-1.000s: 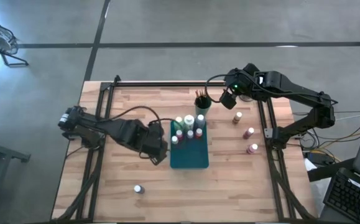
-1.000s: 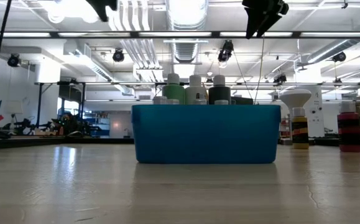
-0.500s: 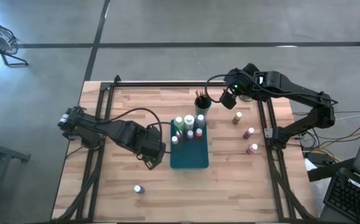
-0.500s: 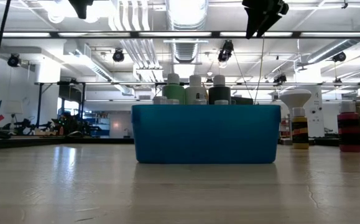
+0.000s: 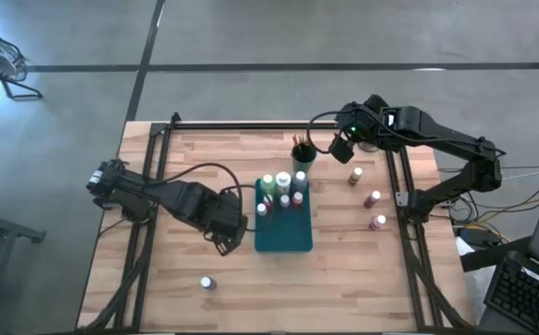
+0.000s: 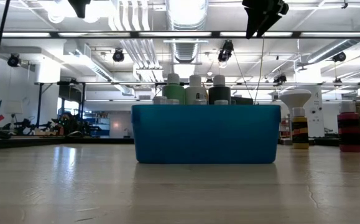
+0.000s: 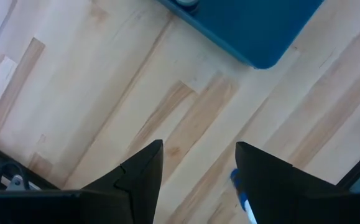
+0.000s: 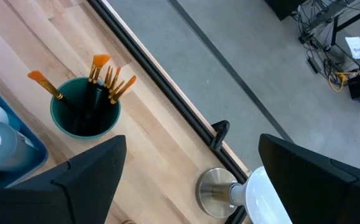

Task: Pick & Place Paint Supplies
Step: Put the small blue paint bottle into the blue bin

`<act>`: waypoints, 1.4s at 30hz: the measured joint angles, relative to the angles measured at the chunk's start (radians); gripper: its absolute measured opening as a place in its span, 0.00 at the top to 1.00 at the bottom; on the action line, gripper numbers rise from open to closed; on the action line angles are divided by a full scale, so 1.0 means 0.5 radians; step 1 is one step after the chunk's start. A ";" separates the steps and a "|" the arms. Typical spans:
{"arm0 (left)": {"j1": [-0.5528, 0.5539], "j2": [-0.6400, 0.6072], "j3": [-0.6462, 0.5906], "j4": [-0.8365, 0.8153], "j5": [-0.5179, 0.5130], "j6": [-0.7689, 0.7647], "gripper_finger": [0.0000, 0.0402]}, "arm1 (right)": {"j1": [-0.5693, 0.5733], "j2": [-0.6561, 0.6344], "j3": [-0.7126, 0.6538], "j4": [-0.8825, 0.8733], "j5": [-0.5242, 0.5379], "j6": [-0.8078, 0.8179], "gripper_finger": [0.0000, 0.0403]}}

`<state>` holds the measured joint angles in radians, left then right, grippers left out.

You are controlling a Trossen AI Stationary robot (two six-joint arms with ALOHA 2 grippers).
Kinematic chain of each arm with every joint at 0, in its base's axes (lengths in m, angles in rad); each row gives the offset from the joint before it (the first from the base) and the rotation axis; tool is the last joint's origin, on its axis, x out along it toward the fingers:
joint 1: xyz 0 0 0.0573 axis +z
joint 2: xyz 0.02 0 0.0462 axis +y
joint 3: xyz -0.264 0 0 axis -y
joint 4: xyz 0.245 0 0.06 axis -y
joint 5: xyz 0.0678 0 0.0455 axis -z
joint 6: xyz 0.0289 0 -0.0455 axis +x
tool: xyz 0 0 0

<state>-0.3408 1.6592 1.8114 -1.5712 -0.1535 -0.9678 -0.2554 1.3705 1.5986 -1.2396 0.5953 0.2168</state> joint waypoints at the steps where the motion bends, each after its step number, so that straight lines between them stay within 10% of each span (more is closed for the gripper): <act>1: -0.002 0.000 0.000 -0.001 0.001 0.017 0.49 | -0.001 0.000 0.000 0.000 0.000 -0.001 0.10; 42: -0.354 -0.009 -0.172 0.065 0.111 0.120 0.49 | 0.000 0.000 0.000 0.001 0.001 0.000 0.10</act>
<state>-0.5176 1.6546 1.7252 -1.5387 -0.0980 -0.9078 -0.2554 1.3705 1.5986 -1.2393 0.5957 0.2166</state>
